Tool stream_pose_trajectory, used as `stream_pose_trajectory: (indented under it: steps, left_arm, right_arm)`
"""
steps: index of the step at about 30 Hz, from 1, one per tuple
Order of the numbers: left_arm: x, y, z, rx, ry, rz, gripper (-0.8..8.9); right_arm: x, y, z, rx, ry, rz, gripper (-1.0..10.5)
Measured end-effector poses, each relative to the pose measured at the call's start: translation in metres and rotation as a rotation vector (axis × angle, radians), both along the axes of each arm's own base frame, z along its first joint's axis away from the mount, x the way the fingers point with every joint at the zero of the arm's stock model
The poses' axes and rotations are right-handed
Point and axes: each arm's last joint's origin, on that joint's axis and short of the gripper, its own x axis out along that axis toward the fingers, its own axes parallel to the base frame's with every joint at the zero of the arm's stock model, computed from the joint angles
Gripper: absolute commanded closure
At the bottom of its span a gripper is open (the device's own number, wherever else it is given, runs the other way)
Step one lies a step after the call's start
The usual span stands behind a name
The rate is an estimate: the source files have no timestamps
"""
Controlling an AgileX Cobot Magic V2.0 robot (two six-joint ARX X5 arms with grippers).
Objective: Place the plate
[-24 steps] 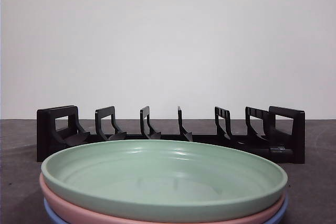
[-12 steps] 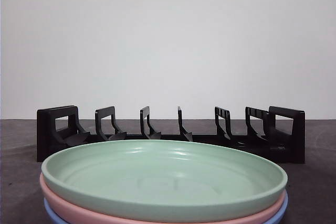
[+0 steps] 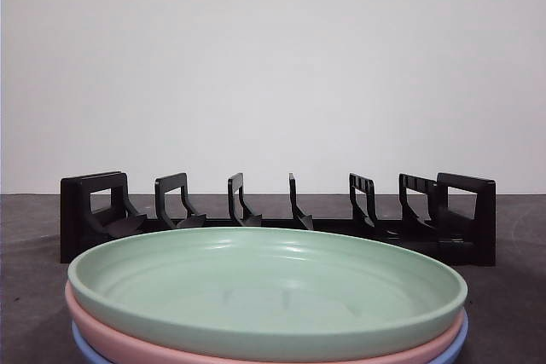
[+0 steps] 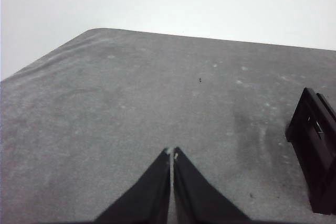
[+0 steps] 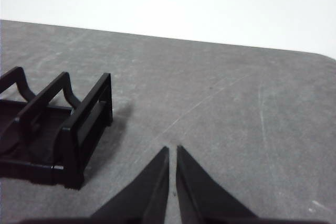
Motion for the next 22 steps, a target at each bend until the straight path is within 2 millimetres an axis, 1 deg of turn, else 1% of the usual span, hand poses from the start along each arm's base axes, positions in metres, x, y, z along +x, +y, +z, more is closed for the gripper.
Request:
stream_pose_trajectory:
  steps: [22]
  left_arm:
    - [0.0000, 0.0000, 0.0002, 0.000, -0.002, 0.000, 8.06]
  right_arm:
    - [0.0002, 0.0000, 0.0014, 0.003, -0.014, -0.001, 9.2]
